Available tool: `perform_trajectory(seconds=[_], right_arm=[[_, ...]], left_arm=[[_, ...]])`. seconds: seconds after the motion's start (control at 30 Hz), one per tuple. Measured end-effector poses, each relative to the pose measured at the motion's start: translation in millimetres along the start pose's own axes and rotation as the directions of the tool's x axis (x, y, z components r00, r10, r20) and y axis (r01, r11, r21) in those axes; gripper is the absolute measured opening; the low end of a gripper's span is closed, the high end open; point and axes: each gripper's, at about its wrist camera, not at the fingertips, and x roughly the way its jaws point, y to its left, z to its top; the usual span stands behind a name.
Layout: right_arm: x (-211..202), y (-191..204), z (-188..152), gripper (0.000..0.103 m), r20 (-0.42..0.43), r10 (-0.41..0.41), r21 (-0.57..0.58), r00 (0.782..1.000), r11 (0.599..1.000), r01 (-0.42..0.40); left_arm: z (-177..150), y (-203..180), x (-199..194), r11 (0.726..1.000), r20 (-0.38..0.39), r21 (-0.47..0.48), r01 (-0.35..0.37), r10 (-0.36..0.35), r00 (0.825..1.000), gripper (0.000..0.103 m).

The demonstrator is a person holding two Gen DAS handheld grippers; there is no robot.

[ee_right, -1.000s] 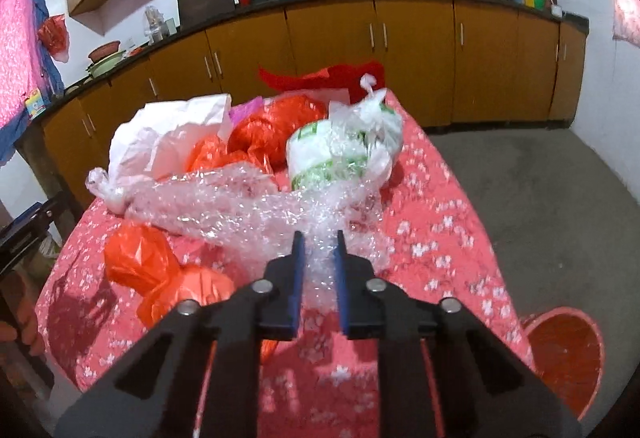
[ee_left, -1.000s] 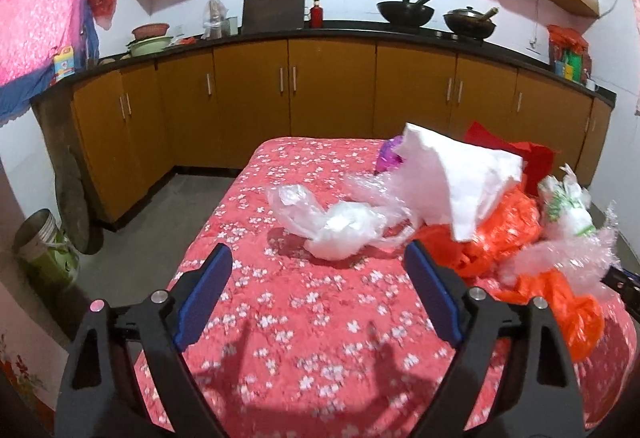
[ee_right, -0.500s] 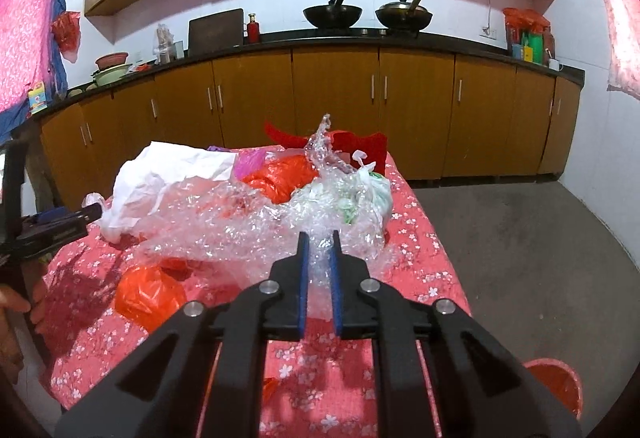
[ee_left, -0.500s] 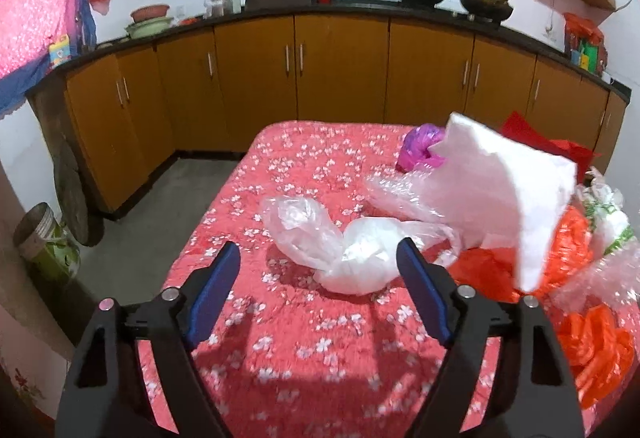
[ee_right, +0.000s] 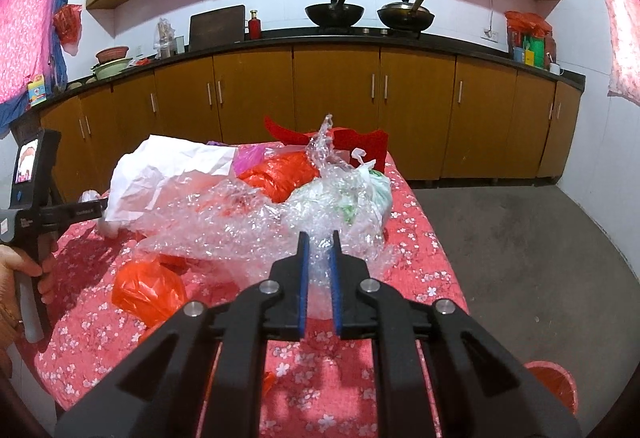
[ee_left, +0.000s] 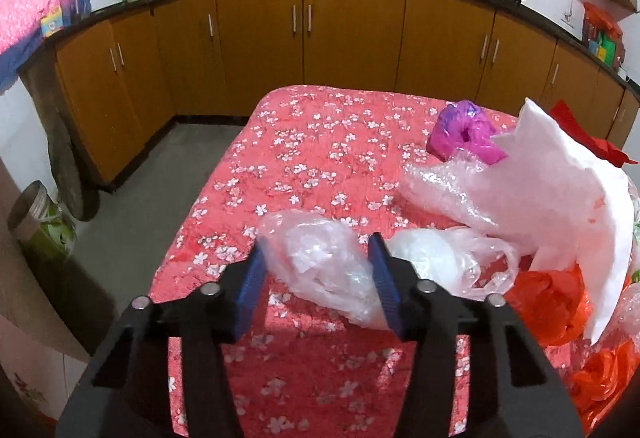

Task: Collect trash
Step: 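Grasp the clear bubble wrap with the right gripper while the left gripper grasps a clear bag, then carry both held plastics to the orange basket and open both grippers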

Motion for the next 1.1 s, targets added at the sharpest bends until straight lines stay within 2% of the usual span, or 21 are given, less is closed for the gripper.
perform_trajectory(seconds=[0.03, 0.13, 0.47, 0.7, 1.1], right_arm=[[0.0, 0.5, -0.5, 0.011, 0.0, -0.001, -0.001, 1.0, 1.0, 0.001], [-0.9, 0.5, 0.7, 0.011, 0.001, -0.008, 0.002, 1.0, 1.0, 0.008], [-17.3, -2.4, 1.1, 0.011, 0.024, -0.015, 0.003, 1.0, 1.0, 0.015], [-34.8, -7.0, 6.5, 0.011, 0.044, -0.016, 0.025, 0.999, 1.0, 0.015], [-80.5, -11.8, 22.0, 0.01, 0.124, -0.005, 0.05, 0.992, 0.999, -0.001]], left_arm=[[-0.7, 0.2, 0.9, 1.0, -0.006, 0.005, 0.012, -0.012, 1.0, 0.025], [-1.6, -1.0, 0.6, 1.0, 0.0, 0.017, 0.004, -0.004, 1.0, 0.008], [-1.5, 7.0, -49.8, 0.999, 0.138, 0.039, -0.01, 0.004, 0.99, 0.006], [3.9, -0.3, -80.8, 0.998, 0.189, 0.068, 0.005, -0.018, 0.982, 0.006], [20.1, -8.7, -134.9, 0.995, 0.292, 0.1, 0.01, -0.039, 0.956, 0.006]])
